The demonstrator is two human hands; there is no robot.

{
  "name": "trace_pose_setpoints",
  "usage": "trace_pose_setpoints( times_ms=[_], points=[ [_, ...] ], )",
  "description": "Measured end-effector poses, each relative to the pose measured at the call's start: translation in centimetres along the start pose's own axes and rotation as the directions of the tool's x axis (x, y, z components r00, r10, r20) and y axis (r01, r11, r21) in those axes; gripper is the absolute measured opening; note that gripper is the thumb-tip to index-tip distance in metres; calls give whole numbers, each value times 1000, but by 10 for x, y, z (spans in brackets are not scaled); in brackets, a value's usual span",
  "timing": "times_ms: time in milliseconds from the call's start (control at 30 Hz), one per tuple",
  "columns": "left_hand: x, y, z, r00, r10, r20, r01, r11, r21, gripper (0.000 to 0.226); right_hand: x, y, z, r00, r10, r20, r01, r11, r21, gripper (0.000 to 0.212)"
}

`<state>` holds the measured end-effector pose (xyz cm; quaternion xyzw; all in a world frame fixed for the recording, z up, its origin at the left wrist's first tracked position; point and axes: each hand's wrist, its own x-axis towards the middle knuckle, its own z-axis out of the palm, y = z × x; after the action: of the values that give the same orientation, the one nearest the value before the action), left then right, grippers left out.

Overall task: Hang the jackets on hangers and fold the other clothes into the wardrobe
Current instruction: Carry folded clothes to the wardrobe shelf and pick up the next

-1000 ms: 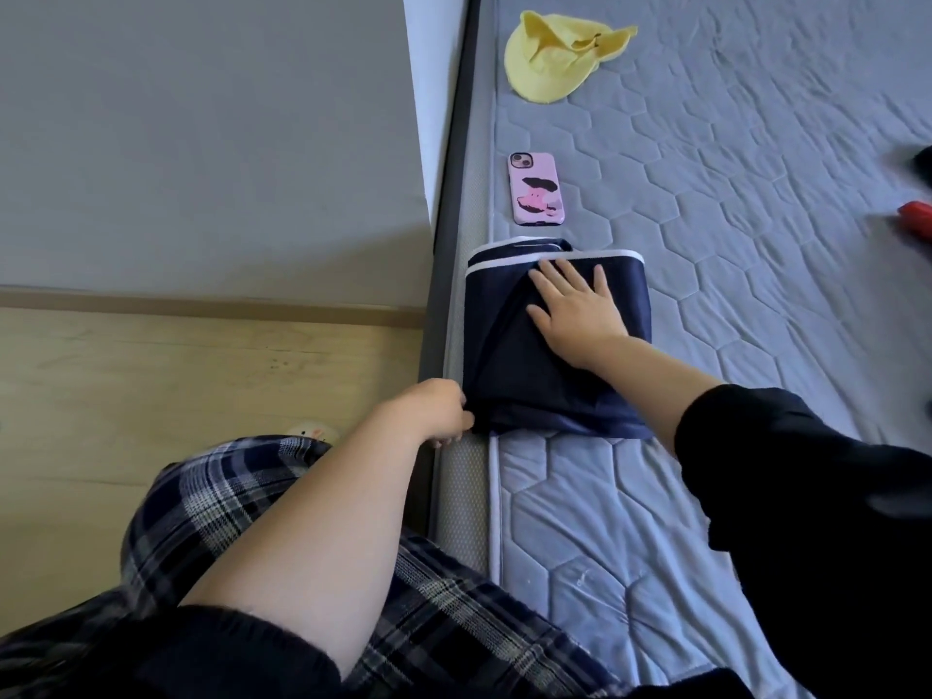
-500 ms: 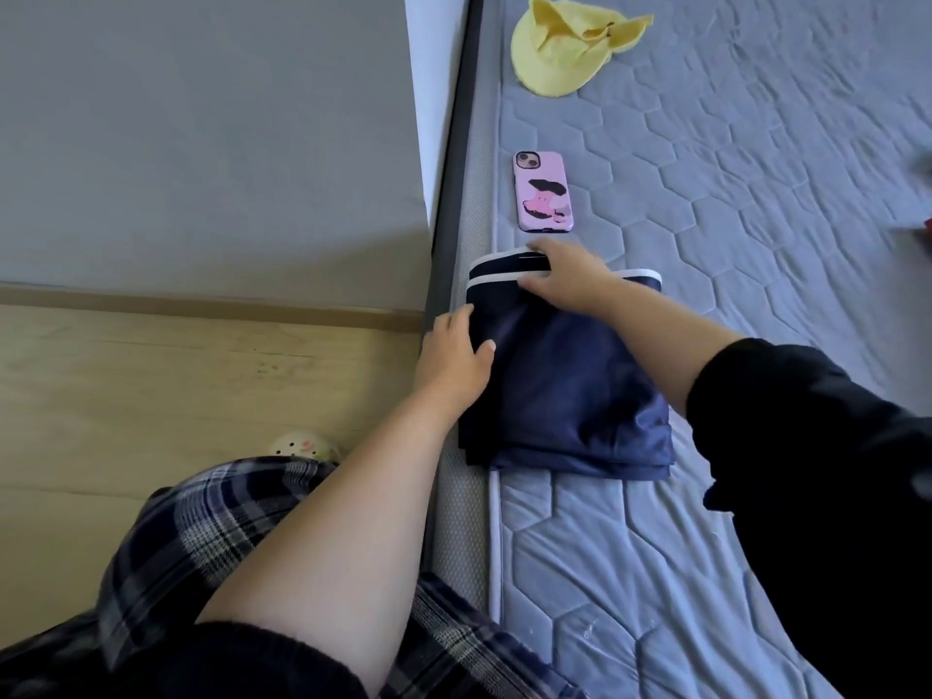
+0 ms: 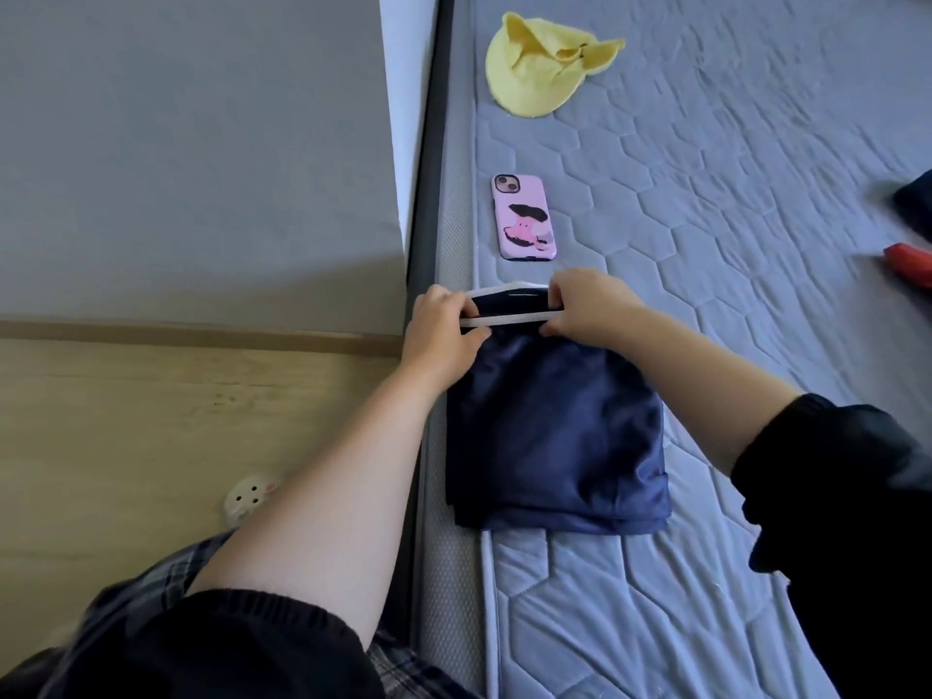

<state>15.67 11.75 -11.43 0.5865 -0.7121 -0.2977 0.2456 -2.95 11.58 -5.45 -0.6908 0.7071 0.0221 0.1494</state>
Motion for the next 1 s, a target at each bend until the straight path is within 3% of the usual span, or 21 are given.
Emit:
trace_pose_setpoints(
  times_ms=[167,333,600,700,733,767,833,900,933,967,1000],
  points=[
    [12,2,-6,998,33,-47,-43,975,-219,22,3,3,6,986,-128,-109,148,968,201,10],
    [16,5,-11,996,-58,71,79,938,-338,31,11,10,-4,986,-161,53,128,911,393,11],
    [24,8,-19,986,-121,111,148,948,-283,24,24,5,-13,982,-149,113,99,927,362,21],
    [17,3,-5,984,-178,23,179,956,-230,11,25,0,7,997,-51,60,34,968,250,24],
    [15,1,0,980,-199,3,194,952,-236,3,25,-1,16,1000,-21,-4,21,986,168,26],
    [12,0,3,975,-224,-6,216,947,-240,10,23,-1,25,994,-12,-110,22,996,92,27],
    [9,-2,7,978,-187,-93,176,977,-116,34,18,4,38,904,-102,-415,107,994,-12,24],
    [5,0,8,972,49,-232,-13,988,154,36,7,8,46,671,-288,-683,281,951,-125,15],
    [3,3,11,953,155,-262,-94,968,232,30,0,8,49,562,-357,-746,350,920,-177,16],
    [0,6,12,945,210,-249,-147,957,251,26,-7,8,52,507,-400,-764,396,895,-206,18],
    [-5,8,14,949,229,-217,-177,956,234,23,-12,9,56,502,-430,-751,429,877,-216,20]
  ],
)
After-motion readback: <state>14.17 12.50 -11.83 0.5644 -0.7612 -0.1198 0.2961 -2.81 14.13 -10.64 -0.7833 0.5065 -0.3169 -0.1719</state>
